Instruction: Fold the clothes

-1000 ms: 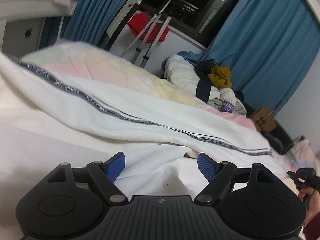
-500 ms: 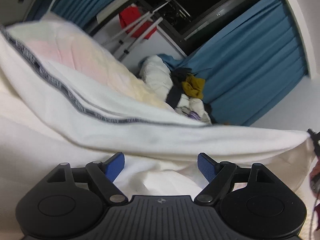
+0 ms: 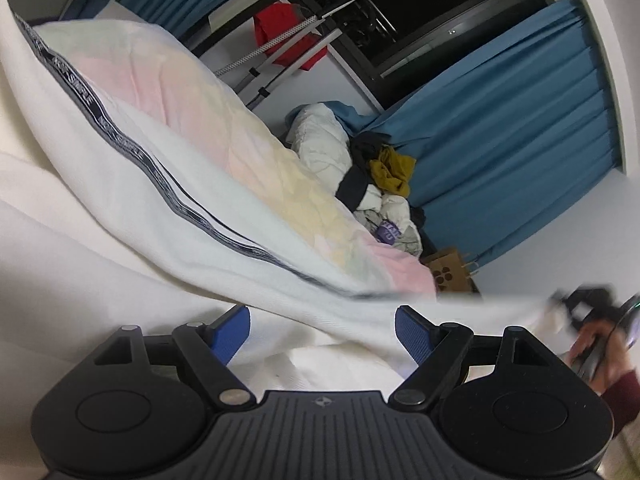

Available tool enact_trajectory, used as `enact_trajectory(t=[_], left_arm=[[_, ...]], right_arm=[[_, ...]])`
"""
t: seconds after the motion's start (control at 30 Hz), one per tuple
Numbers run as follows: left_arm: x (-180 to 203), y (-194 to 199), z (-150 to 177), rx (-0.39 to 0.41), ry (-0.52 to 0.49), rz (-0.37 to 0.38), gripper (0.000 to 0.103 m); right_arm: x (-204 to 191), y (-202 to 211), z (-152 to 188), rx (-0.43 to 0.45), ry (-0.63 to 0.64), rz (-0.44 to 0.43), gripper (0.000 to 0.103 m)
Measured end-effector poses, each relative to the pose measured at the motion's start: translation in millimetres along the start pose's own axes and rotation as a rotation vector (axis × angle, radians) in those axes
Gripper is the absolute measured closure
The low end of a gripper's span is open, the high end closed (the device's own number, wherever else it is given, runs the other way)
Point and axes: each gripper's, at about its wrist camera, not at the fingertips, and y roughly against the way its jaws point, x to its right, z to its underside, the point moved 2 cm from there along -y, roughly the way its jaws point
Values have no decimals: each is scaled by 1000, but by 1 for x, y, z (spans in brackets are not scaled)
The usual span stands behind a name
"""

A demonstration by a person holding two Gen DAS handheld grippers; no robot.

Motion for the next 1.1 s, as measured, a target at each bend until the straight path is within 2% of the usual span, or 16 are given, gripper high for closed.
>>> enact_trajectory(t=[0.1, 0.17, 0.3, 0.47, 0.57, 0.7, 0.73, 0.9, 0.97, 1.03, 1.1], left_arm=[[0, -2, -1, 7, 5, 0, 22], [0, -3, -2, 13, 2, -5, 22], [0, -3, -1, 10, -2, -15, 22], [3, -1, 3, 6, -31, -35, 22], [8, -1, 8, 1, -61, -57, 22], [17, 1, 11, -4, -104, -70, 22], [20, 2, 11, -4, -115, -76, 22], [32, 21, 14, 12, -147, -92, 22], [38, 35, 16, 18, -154, -101, 22], [41, 54, 18, 24, -146, -112, 22], [40, 72, 20, 9, -110, -155, 22]], right_arm=[[-15, 23, -13, 217, 50, -124, 98], [-5, 24, -12, 256, 32, -136, 98], [53, 0, 24, 155, 33, -12, 98], [140, -45, 106, -82, 59, 156, 97], [182, -60, 146, -183, 14, 174, 96], [188, -48, 159, -173, -4, 142, 90], [188, -41, 159, -168, -7, 144, 85], [190, 21, 152, -117, -35, 131, 78], [183, 49, 152, -118, -29, 133, 71], [175, 73, 153, -122, -36, 117, 71], [168, 97, 158, -121, -61, 92, 70]])
